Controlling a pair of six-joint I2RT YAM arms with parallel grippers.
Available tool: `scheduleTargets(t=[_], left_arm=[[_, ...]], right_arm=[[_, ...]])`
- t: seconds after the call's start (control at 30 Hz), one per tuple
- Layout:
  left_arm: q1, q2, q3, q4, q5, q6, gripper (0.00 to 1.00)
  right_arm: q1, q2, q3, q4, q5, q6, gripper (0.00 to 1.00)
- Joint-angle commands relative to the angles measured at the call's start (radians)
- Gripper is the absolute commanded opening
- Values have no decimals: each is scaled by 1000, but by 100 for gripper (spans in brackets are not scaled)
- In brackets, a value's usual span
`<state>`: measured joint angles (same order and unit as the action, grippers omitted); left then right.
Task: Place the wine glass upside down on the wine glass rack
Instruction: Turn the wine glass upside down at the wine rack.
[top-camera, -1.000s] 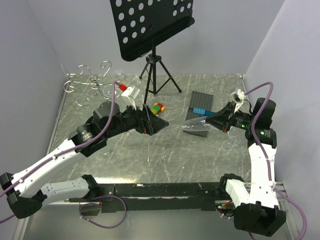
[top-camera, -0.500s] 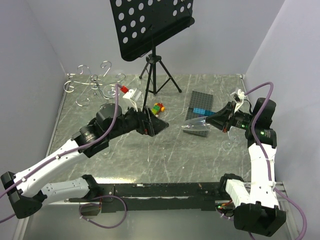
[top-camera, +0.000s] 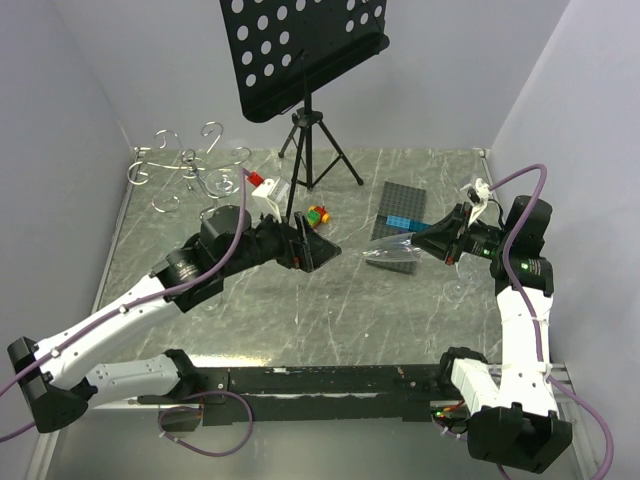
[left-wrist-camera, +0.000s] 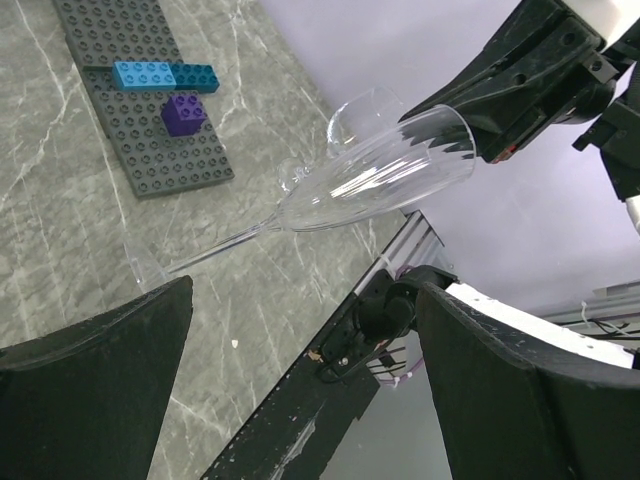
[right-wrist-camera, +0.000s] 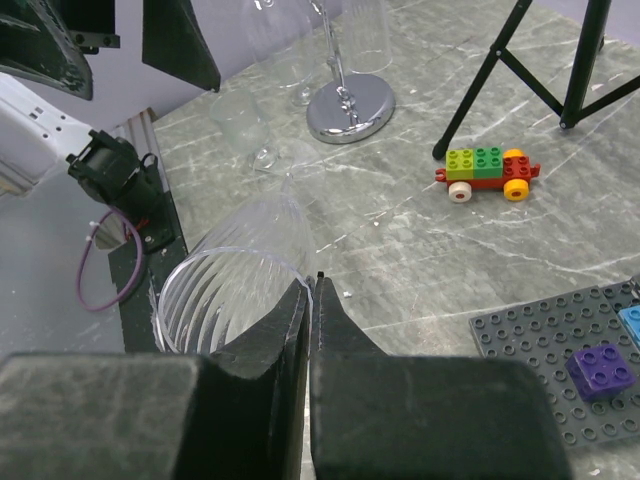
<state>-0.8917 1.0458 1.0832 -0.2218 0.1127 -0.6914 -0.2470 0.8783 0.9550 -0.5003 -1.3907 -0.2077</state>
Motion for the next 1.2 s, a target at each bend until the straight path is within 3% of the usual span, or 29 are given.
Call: scheduleTargets(t=[0.0,0.73,0.9,1.03,1.17], left_arm=[[-4,13,12,32,15,23,97],[-3,125,29,10,27,0,98],[-1,120,60,-77,-44,9,99],[-3,73,80,-162,-188,36,99],[-1,88,93,-198,-199,52,95]], right_arm=[[-8,-7,1,31,-41,-29,0],[-8,-18,5,22,-41,-39,0],[-8,-24,7,17,-28,-44,0],[-6,-30,4,23,-25,-41,0],[-6,-29,1,26,-27,-38,0]])
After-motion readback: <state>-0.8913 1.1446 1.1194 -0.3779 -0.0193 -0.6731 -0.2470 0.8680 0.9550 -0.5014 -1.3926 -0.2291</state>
